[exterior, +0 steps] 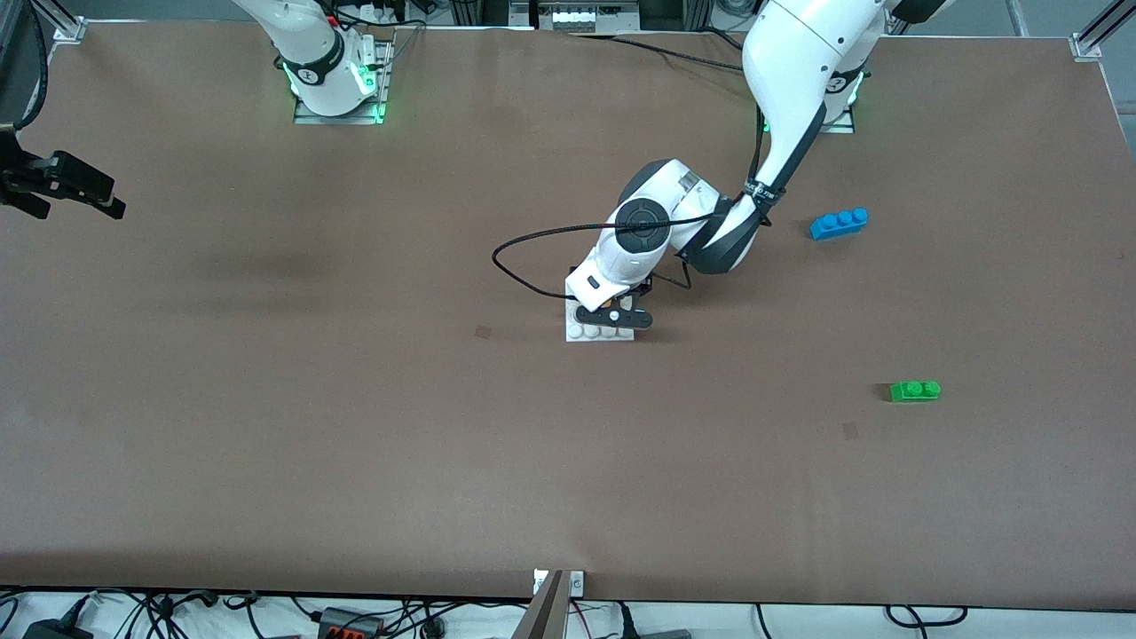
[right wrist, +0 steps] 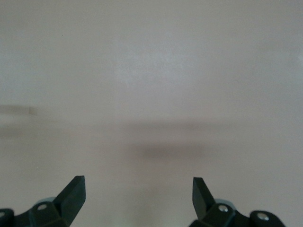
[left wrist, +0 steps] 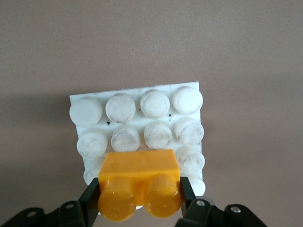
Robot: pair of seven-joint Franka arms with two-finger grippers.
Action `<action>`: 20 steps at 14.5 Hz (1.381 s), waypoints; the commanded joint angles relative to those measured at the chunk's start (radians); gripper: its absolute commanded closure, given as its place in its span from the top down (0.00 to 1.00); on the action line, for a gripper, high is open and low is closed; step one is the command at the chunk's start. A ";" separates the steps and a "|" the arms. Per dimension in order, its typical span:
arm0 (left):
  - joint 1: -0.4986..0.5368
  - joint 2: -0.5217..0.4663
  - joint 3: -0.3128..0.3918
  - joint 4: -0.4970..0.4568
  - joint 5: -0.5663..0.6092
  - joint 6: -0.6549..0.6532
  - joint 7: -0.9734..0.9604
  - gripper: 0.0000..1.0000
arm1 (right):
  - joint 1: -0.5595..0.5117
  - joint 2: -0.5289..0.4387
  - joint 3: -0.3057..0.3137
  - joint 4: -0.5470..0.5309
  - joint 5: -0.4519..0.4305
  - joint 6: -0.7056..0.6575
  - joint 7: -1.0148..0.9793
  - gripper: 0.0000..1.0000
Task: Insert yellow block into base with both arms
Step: 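Lower the yellow brick onto the plate studs and press down with the left gripper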
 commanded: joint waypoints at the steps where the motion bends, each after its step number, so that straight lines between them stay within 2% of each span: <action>1: -0.015 0.029 0.025 0.014 0.027 0.006 0.006 0.47 | 0.004 -0.005 -0.004 -0.003 0.007 0.000 0.013 1.00; 16: -0.018 0.035 0.037 0.004 0.039 -0.005 -0.030 0.46 | 0.003 -0.005 -0.006 -0.003 0.009 0.000 0.013 1.00; 20: -0.015 0.014 0.036 0.003 0.039 -0.056 -0.030 0.46 | 0.003 -0.005 -0.006 -0.003 0.009 0.000 0.013 1.00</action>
